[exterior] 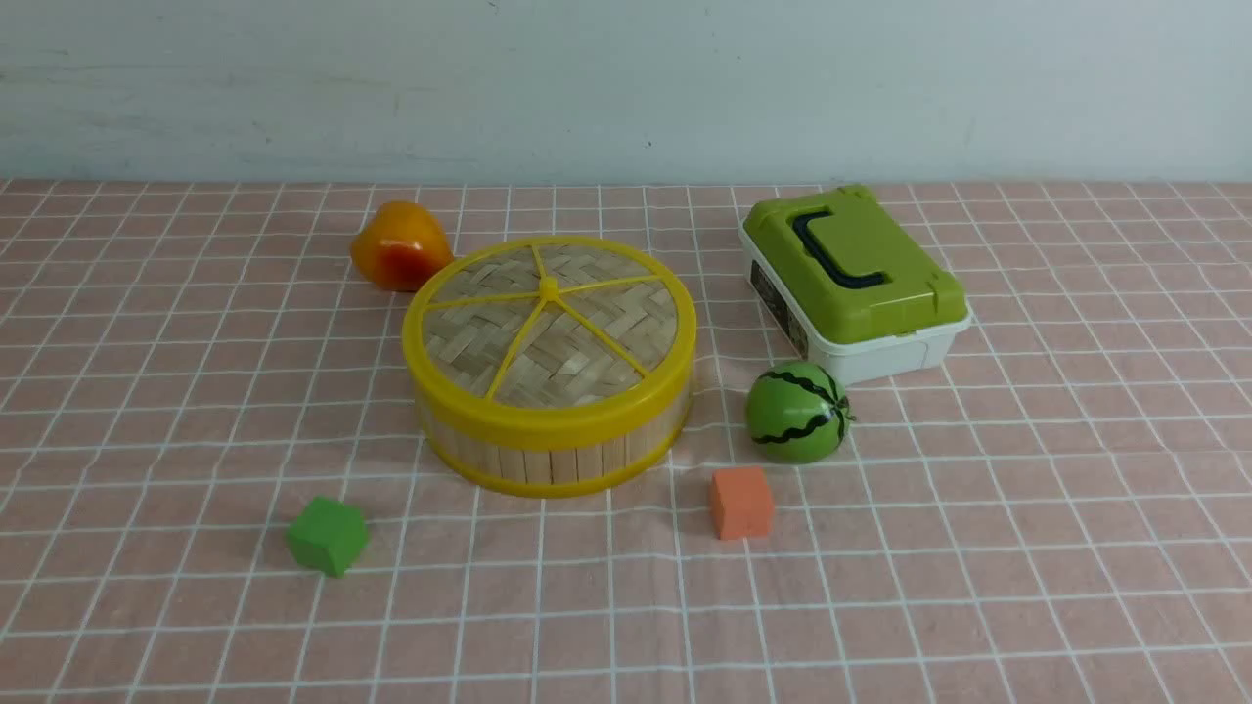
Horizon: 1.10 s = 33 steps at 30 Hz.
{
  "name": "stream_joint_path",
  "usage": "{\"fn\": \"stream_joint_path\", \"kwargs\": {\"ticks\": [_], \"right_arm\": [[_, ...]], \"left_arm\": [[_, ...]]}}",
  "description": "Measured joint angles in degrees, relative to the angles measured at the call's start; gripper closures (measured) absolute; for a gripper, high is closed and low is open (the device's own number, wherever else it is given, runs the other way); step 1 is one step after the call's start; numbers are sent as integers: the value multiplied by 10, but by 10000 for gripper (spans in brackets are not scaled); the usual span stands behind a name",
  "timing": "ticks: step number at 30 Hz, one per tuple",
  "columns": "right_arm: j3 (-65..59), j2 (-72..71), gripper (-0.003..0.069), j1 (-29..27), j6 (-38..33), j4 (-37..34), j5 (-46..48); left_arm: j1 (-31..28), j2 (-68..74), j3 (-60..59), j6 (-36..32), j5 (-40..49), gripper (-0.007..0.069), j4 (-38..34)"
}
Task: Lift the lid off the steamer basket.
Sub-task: Use the left arm to lift the lid of the steamer
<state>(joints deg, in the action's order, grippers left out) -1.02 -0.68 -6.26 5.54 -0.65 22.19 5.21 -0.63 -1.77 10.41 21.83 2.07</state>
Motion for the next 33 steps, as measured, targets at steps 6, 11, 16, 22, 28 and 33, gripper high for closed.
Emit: {"fn": "stream_joint_path", "kwargs": {"ticks": [6,11,16,22,28,33], "right_arm": [[0,0,418,0,0,0,0],[0,0,418,0,0,0,0],[0,0,418,0,0,0,0],[0,0,418,0,0,0,0],[0,0,418,0,0,0,0],[0,0,418,0,0,0,0]], "left_arm": [[0,0,0,0,0,616,0],[0,0,0,0,0,610,0],[0,0,0,0,0,606,0],[0,0,0,0,0,606,1],[0,0,0,0,1,603,2],[0,0,0,0,1,596,2]]}}
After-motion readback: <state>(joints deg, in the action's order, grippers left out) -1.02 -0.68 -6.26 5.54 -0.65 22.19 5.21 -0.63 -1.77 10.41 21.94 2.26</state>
